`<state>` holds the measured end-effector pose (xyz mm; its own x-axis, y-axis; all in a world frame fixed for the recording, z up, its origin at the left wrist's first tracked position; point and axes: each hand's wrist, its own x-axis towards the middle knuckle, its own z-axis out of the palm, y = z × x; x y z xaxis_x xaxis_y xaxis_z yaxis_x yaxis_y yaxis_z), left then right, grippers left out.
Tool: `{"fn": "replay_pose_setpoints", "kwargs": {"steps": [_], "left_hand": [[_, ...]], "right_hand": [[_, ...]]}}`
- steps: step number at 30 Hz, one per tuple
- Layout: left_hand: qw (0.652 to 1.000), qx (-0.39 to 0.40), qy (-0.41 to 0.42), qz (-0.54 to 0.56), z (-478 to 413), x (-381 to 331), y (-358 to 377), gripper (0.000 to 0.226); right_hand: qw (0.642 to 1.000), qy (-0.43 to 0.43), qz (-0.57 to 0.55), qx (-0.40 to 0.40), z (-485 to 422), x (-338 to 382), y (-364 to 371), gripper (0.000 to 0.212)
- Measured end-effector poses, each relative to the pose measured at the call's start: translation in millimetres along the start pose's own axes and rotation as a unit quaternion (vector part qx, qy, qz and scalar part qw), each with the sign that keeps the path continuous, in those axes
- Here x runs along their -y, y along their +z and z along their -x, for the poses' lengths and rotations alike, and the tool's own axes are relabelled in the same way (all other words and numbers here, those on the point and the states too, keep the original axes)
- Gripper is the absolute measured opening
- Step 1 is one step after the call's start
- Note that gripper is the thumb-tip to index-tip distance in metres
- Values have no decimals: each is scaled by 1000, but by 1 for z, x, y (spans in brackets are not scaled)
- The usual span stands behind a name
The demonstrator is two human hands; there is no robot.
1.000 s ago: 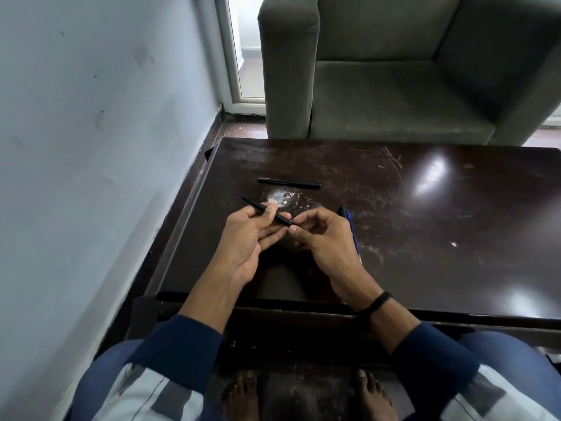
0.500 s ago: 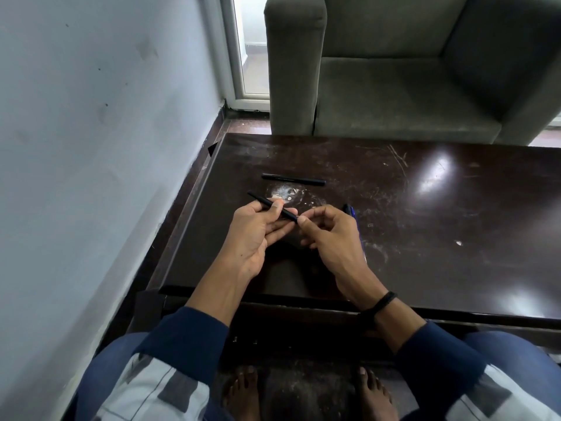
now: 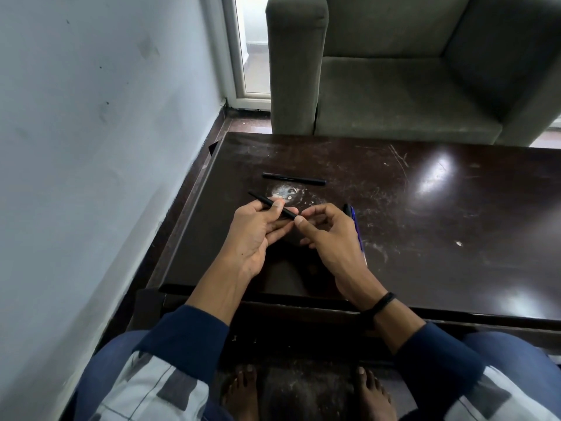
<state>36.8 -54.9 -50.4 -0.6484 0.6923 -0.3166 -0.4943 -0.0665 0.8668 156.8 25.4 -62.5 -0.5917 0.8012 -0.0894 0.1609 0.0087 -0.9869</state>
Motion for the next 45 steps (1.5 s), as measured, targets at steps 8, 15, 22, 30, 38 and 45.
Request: {"fn": "replay_pose_setpoints", "kwargs": {"steps": [8, 15, 22, 30, 38, 45], "left_hand": [[1000, -5, -3, 5, -1, 1, 0, 10], [1000, -8, -2, 12, 0, -2, -1, 10], [1000, -18, -4, 16, -3, -2, -1, 12], [999, -41, 9, 20, -7, -8, -7, 13], [994, -84, 28, 62, -16, -27, -25, 9], [989, -91, 34, 107, -16, -37, -33, 5]], "right_hand": [[1000, -9, 17, -2, -3, -1, 0, 10], [1000, -3, -8, -5, -2, 1, -1, 5], [1000, -16, 16, 2, -3, 0, -4, 14], [994, -12, 103, 33, -9, 2, -11, 15], [981, -5, 194, 17, -15, 6, -23, 9], [908, -127, 399, 13, -11, -7, -14, 13]]}}
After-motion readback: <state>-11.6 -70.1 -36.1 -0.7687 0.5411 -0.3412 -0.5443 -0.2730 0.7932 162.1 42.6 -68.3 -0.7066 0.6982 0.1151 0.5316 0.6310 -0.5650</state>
